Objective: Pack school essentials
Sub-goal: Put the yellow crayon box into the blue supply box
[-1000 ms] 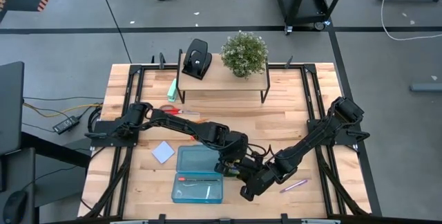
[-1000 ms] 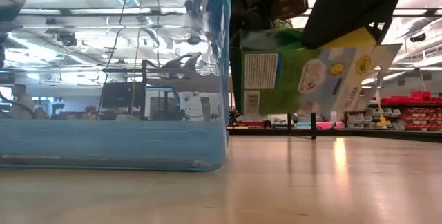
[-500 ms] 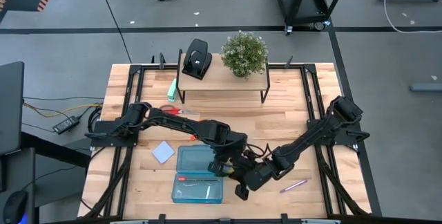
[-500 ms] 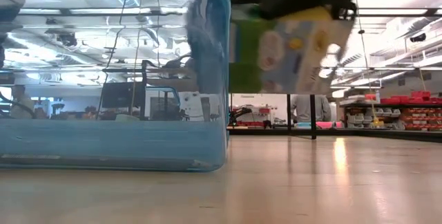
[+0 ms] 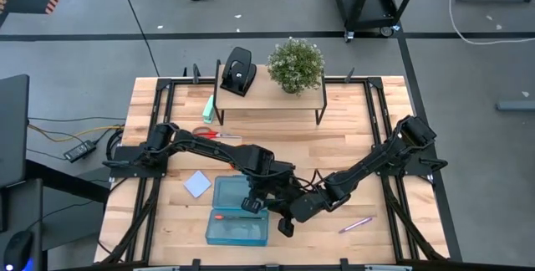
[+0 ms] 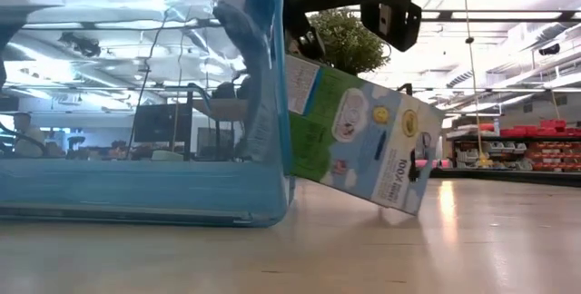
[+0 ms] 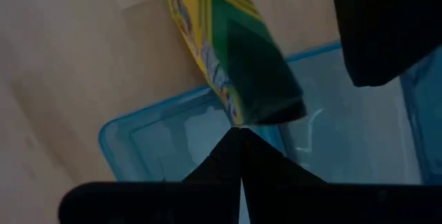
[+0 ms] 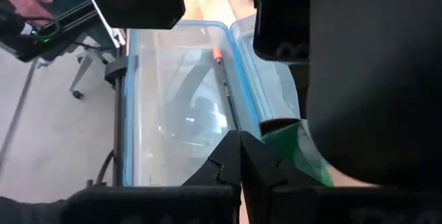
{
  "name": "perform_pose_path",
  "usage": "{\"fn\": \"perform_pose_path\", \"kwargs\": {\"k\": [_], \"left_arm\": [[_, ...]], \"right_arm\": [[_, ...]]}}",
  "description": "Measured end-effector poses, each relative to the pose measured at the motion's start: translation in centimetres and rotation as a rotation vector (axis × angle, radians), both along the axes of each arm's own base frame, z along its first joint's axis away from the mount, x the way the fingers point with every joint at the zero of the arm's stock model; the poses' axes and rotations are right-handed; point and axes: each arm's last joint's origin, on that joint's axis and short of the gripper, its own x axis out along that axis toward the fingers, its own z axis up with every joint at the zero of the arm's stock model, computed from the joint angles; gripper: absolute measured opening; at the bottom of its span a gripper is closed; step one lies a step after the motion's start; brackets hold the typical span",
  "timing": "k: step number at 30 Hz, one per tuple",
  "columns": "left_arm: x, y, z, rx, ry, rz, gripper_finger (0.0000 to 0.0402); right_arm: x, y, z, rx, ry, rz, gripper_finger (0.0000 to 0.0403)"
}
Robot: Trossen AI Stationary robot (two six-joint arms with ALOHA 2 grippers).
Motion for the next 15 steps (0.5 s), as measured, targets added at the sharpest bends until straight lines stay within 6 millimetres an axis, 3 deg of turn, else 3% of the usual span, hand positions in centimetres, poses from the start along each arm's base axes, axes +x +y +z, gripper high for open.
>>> {"fn": "perform_pose_path", "kwargs": {"k": [9,15], "left_arm": [[-0.1,0.0,-0.1,0.006,0.007,0.004,0.0005],[-0.1,0.8,-0.1,0.02,0.029,0.024,0.0017]], "right_arm": [[-0.5,0.0,0.0,-0.024,0.054,0.036,0.0008],[-2.2,-0.6,2.7,-0.014,0.07,0.101,0.0058]]}}
